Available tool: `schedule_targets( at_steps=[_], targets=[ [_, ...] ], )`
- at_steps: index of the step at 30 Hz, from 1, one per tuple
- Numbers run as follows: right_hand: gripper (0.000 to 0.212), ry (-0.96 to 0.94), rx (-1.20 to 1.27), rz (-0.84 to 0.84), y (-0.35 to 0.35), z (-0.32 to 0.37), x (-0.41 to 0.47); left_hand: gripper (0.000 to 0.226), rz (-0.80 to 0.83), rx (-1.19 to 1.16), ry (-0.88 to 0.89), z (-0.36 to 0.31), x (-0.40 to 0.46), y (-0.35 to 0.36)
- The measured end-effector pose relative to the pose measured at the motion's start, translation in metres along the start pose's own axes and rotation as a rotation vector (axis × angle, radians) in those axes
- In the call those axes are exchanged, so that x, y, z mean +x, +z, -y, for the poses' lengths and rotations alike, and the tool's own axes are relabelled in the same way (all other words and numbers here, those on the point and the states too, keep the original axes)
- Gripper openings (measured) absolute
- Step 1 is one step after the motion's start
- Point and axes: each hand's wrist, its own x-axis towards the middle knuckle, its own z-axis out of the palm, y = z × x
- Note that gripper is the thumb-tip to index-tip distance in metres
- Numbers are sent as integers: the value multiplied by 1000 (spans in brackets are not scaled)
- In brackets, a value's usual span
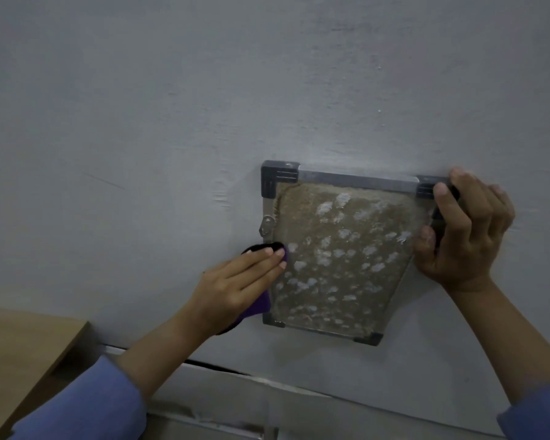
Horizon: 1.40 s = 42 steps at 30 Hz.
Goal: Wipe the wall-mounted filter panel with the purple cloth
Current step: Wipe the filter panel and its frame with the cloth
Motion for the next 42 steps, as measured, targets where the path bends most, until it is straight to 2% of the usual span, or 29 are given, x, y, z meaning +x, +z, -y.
schedule_targets(
  at_steps=[3, 6, 9, 13, 15, 17, 21, 23, 24, 25, 28, 30, 32, 34, 37, 39, 42],
  targets=[
    [40, -1, 6, -6, 0, -1, -1, 28, 62, -46, 39, -6, -7, 1],
    [40, 2, 11, -10, 1, 0, -1, 27, -15, -33, 59, -5, -5, -4],
    [40, -8, 19, -16, 2, -1, -1, 28, -84, -13, 11, 2, 9, -9],
    [40, 7, 24, -7, 1, 0, -1, 28, -17, -75, -68, -2, 12, -9],
    [40, 10, 17, 11, -2, 1, 0, 25, -74, -162, -187, -10, 10, -13],
    [40, 27, 27, 46, -7, 4, 4, 22, -213, -286, -387, -20, 11, -19],
    [38, 251, 38, 72, -27, 31, 14, 23, -382, -587, -840, -43, 24, -41],
    [36, 359, 165, 39, -42, 55, 19, 20, -396, -855, -1007, -53, 32, -53],
    [33, 409, 313, 59, -49, 69, 20, 19, -392, -995, -1051, -57, 36, -57],
    [31, 486, 500, 124, -57, 83, 22, 20, -388, -1090, -1069, -60, 39, -60],
    [30, 873, 1138, 482, -73, 129, 25, 19, -360, -1262, -1100, -66, 44, -65],
    [34, 1072, 1417, 581, -76, 153, 20, 16, -329, -1349, -1096, -69, 43, -66],
    [29, 1177, 1476, 547, -77, 167, 16, 17, -304, -1359, -1076, -70, 42, -66],
    [25, 1213, 1424, 507, -81, 171, 14, 17, -300, -1329, -1047, -71, 41, -67],
    [20, 1223, 1344, 553, -88, 165, 16, 18, -268, -1307, -1033, -70, 41, -67],
    [19, 1239, 1313, 594, -93, 160, 20, 20, -205, -1343, -1035, -66, 39, -63],
    [17, 1370, 1316, 577, -100, 153, 27, 28, -87, -1309, -974, -58, 43, -55]
  ],
)
